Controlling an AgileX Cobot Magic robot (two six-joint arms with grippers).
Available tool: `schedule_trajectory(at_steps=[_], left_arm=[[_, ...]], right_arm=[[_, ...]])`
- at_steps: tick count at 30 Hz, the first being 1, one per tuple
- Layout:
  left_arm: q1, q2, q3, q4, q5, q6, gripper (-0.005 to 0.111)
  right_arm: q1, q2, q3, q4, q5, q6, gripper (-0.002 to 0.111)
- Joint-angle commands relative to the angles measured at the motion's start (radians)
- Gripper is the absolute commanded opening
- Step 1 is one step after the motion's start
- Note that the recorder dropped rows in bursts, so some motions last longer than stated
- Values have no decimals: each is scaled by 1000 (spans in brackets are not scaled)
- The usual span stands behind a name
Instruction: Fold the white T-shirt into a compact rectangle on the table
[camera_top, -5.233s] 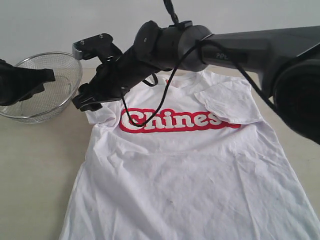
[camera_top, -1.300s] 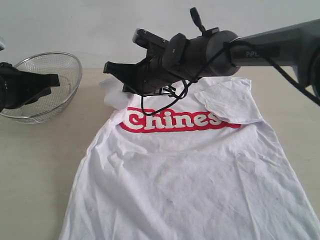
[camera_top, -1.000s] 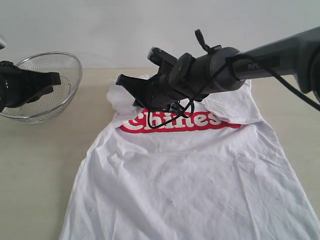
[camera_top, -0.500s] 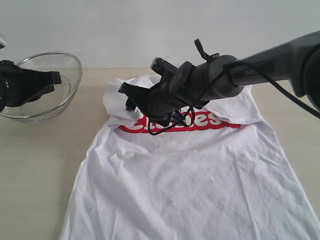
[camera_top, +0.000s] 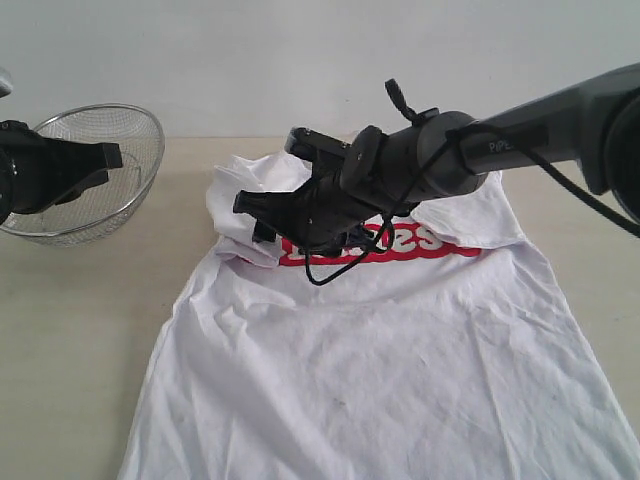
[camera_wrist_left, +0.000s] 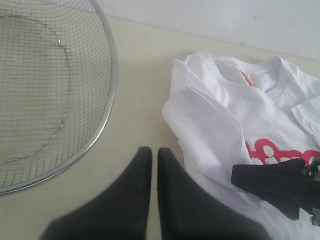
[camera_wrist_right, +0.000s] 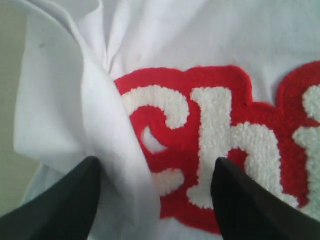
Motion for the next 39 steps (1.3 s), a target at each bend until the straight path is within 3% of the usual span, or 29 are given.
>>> schedule_trajectory(at_steps=[1, 6, 17, 24, 39], left_arm=[[2, 1, 3, 5, -1, -2, 4], [2, 1, 3, 5, -1, -2, 4], [2, 1, 3, 5, -1, -2, 4], [2, 1, 3, 5, -2, -7, 4], [2, 1, 3, 5, -4, -28, 4]], right_arm=[[-12, -37, 4, -15, 21, 10, 58], [-33, -63, 4, -27, 17, 56, 58], [-62, -160, -21, -142, 69, -217, 58], [-103, -155, -186, -147, 222, -370, 58], [-103, 47, -522, -189, 497, -343, 58]])
